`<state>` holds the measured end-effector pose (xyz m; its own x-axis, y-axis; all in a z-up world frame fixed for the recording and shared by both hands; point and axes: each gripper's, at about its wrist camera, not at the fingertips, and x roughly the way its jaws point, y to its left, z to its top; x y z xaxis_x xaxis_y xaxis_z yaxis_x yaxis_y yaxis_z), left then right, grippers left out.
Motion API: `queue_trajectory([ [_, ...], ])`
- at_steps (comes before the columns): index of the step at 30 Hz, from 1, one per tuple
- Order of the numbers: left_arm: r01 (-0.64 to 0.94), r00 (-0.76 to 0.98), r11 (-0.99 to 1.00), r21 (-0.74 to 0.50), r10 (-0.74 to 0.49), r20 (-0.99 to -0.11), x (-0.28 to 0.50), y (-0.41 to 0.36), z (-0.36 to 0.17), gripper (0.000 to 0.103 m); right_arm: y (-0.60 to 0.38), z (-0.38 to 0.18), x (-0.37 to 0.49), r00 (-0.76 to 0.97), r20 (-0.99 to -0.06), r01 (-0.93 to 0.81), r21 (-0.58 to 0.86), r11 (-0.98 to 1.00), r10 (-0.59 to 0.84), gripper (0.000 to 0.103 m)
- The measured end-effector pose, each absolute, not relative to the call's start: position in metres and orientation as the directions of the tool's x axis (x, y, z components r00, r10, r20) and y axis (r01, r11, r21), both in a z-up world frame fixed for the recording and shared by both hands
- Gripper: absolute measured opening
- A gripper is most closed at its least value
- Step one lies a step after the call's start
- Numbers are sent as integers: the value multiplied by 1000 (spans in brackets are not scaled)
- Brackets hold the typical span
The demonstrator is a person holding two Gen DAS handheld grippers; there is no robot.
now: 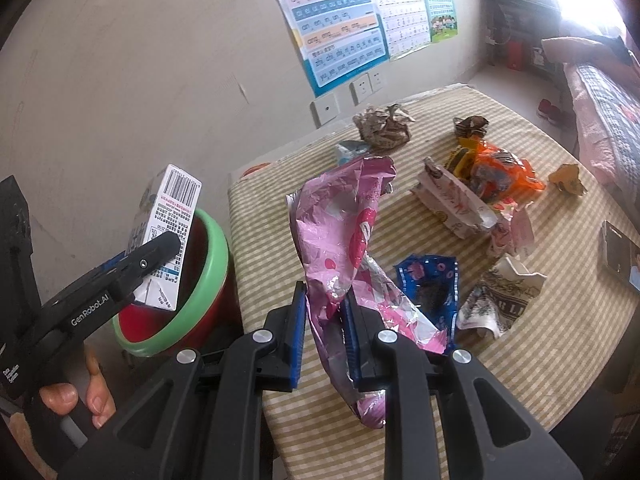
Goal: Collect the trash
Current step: 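Carry the milk carton with the left tool to the bin while the right tool carries the wrapper, then open both tools over the bin to drop the carton and the pink wrapper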
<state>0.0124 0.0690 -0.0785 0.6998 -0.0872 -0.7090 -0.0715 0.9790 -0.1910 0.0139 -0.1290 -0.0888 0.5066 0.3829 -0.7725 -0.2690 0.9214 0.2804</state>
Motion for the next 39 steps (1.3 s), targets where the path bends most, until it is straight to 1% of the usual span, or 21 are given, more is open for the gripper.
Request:
queue_trajectory([
  [16, -160, 699, 965, -207, -37, -714, 1, 109, -85, 51, -74, -81, 21, 465, -772, -392, 259, 883, 433, 18],
  [24, -254, 702, 950, -184, 50, -710, -10, 145, -84, 51, -37, -78, 31, 421, -764, -467, 280, 839, 489, 18],
  [32, -352, 672, 921, -169, 123, -730, -26, 189, -95, 51, 13, -82, 43, 341, -762, -531, 328, 781, 551, 18],
  [39, -400, 655, 899, -177, 146, -741, -34, 212, -102, 51, 51, -85, 48, 297, -765, -575, 335, 747, 571, 18],
])
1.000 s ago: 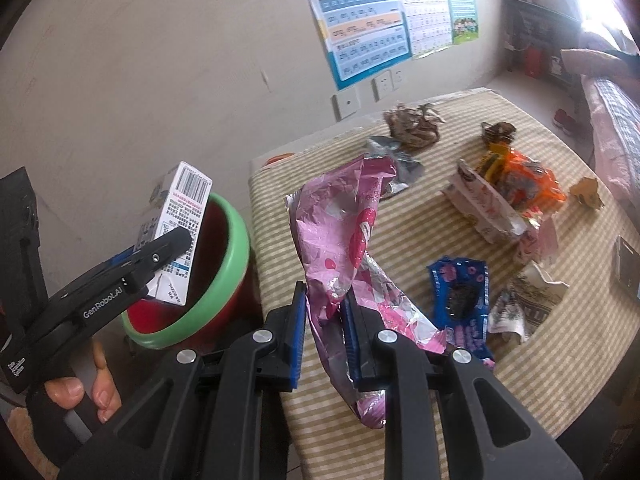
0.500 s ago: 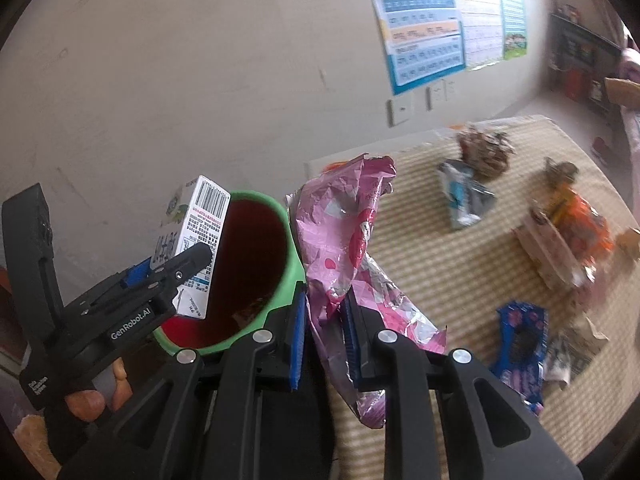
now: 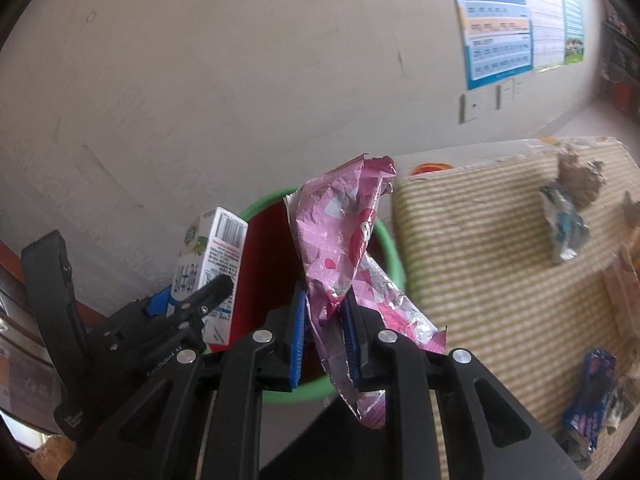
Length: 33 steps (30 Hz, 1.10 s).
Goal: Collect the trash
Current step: 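Open both tools over the bin to drop the carton and the pink wrapper, then move both tools back over the table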
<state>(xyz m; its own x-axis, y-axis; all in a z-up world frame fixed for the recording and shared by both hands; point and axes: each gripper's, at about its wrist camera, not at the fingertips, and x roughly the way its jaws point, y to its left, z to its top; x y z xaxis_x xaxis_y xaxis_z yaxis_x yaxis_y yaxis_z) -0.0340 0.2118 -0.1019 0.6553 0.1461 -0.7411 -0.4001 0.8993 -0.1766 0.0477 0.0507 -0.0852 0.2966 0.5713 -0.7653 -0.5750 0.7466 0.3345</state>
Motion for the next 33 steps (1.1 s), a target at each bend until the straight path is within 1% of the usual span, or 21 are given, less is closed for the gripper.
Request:
queue_trajectory([
  [3, -410, 653, 894, -181, 150, -742, -35, 215, -104, 51, 61, -86, 49, 287, -766, -586, 335, 738, 575, 19],
  [4, -414, 654, 892, -181, 153, -741, -35, 216, -104, 51, 64, -86, 50, 285, -766, -587, 336, 737, 576, 22],
  [5, -419, 656, 889, -182, 157, -739, -35, 216, -104, 53, 66, -86, 52, 283, -766, -585, 339, 737, 577, 32],
  [6, -425, 658, 886, -188, 160, -736, -36, 218, -104, 55, 66, -86, 52, 281, -764, -582, 347, 736, 582, 40],
  [7, -428, 661, 883, -191, 162, -733, -36, 219, -104, 61, 66, -87, 53, 279, -762, -578, 352, 736, 584, 53],
  [8, -431, 664, 881, -194, 165, -729, -37, 220, -104, 65, 65, -87, 53, 279, -762, -574, 356, 738, 585, 54],
  [10, -439, 669, 878, -193, 175, -723, -39, 222, -103, 69, 65, -85, 54, 281, -761, -573, 356, 738, 585, 54],
  [16, -437, 668, 879, -193, 173, -724, -37, 219, -102, 71, 54, -77, 54, 307, -746, -560, 361, 746, 591, 59],
  [21, -395, 677, 899, -191, 144, -722, -30, 202, -98, 72, 14, -69, 49, 391, -729, -524, 325, 787, 562, 66],
  [26, -337, 684, 921, -193, 99, -723, -21, 178, -94, 72, -64, -80, 50, 470, -750, -376, 307, 874, 466, 67],
  [31, -257, 684, 948, -188, 41, -728, -11, 145, -94, 72, -171, -103, 49, 543, -799, -107, 241, 965, 260, 67],
  [33, -222, 681, 957, -187, 15, -732, -7, 130, -94, 72, -209, -109, 49, 547, -810, -2, 250, 968, 211, 67],
])
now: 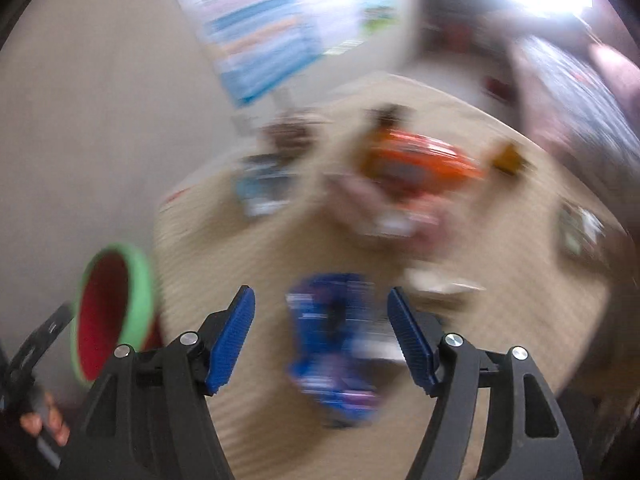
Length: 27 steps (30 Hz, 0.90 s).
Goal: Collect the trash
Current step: 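Move both tools back over the table, then grasp the white paper cup with the right tool while the left tool grasps the blue Oreo wrapper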
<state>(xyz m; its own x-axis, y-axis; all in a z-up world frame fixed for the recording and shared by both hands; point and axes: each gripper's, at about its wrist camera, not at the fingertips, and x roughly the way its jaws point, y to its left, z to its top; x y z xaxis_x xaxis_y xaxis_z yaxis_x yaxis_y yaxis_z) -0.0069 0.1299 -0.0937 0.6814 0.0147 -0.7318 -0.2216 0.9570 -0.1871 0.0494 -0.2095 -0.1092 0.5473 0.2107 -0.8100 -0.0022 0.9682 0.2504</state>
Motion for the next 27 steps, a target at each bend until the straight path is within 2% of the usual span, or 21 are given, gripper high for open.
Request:
queue_trajectory([
  [3, -181, 674, 966, -185, -15, -738, -2, 109, -94, 72, -251, -112, 47, 562, -813, 96, 246, 964, 152, 67],
  [9, -85, 657, 979, -184, -84, -749, 8, 63, -91, 72, -270, -144, 62, 511, -838, 157, 312, 937, 193, 67],
  [14, -3, 637, 988, -156, -118, -762, 13, 28, -91, 72, -262, -167, 71, 467, -858, 165, 325, 931, 216, 67],
  [19, 65, 604, 981, -180, -183, -776, 21, -1, -97, 72, -263, -170, 71, 469, -853, 146, 331, 932, 229, 68],
  [22, 99, 595, 977, -190, -212, -775, 26, -21, -100, 72, -254, -171, 72, 460, -861, 98, 291, 952, 216, 75],
  [27, 102, 627, 980, -173, -199, -753, 26, -40, -98, 72, -259, -175, 76, 458, -835, 95, 386, 918, 304, 92],
])
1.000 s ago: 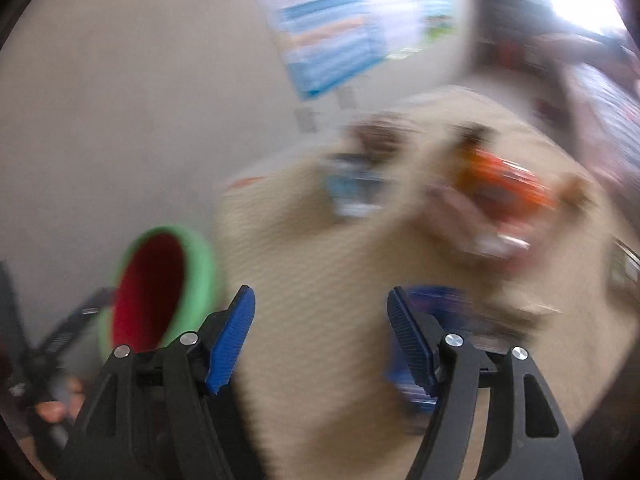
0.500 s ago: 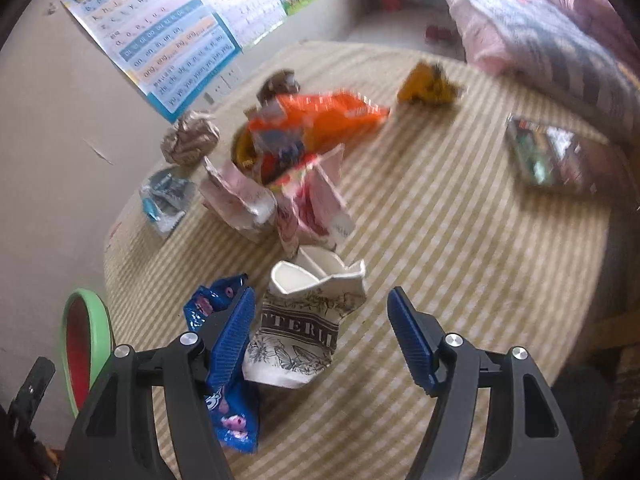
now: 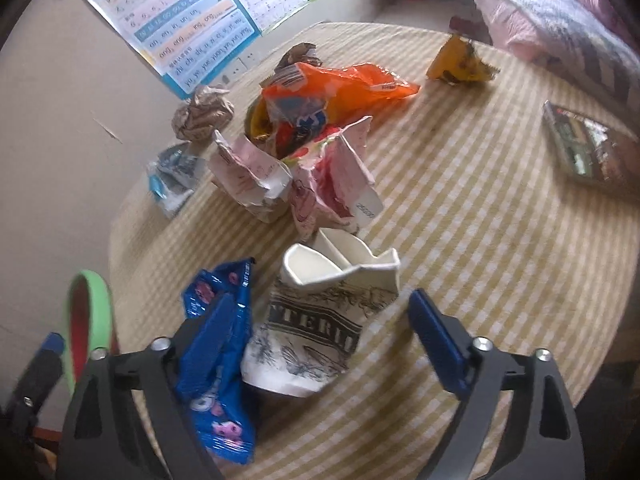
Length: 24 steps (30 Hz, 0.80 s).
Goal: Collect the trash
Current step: 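Grasp the white paper cup with the right tool while the left tool grasps the blue Oreo wrapper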
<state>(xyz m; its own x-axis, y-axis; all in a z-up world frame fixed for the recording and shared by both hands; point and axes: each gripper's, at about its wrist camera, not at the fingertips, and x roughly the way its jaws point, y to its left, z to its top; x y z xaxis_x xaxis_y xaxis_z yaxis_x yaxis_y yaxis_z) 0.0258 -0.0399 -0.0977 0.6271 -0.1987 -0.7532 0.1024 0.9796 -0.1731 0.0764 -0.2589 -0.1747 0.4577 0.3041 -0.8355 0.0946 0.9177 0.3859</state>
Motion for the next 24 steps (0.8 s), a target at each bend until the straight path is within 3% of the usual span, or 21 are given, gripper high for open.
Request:
queue_trajectory([
  [4, 113, 617, 977, -183, -213, -757, 25, -42, -101, 72, -256, -173, 78, 437, -845, 84, 379, 922, 308, 91],
  [6, 120, 602, 974, -192, -225, -766, 26, -43, -103, 72, -257, -171, 77, 440, -853, 94, 354, 930, 281, 76],
  [7, 127, 591, 973, -192, -230, -773, 26, -46, -104, 72, -260, -170, 75, 446, -854, 98, 343, 934, 267, 52],
  [8, 136, 580, 973, -188, -232, -781, 27, -50, -106, 72, -264, -171, 74, 450, -842, 92, 375, 923, 297, 40],
  [10, 149, 566, 972, -184, -236, -790, 28, -56, -109, 70, -268, -174, 73, 447, -825, 100, 431, 897, 346, 39],
  [14, 192, 524, 962, -196, -269, -808, 35, -76, -115, 61, -273, -161, 64, 496, -812, 83, 397, 914, 308, 39],
  [18, 214, 466, 946, -244, -318, -826, 52, -100, -128, 60, -291, -145, 55, 557, -791, 109, 371, 922, 252, 39],
  [24, 197, 395, 955, -224, -286, -873, 77, -120, -159, 60, -307, -144, 45, 555, -804, 156, 354, 922, 215, 40],
])
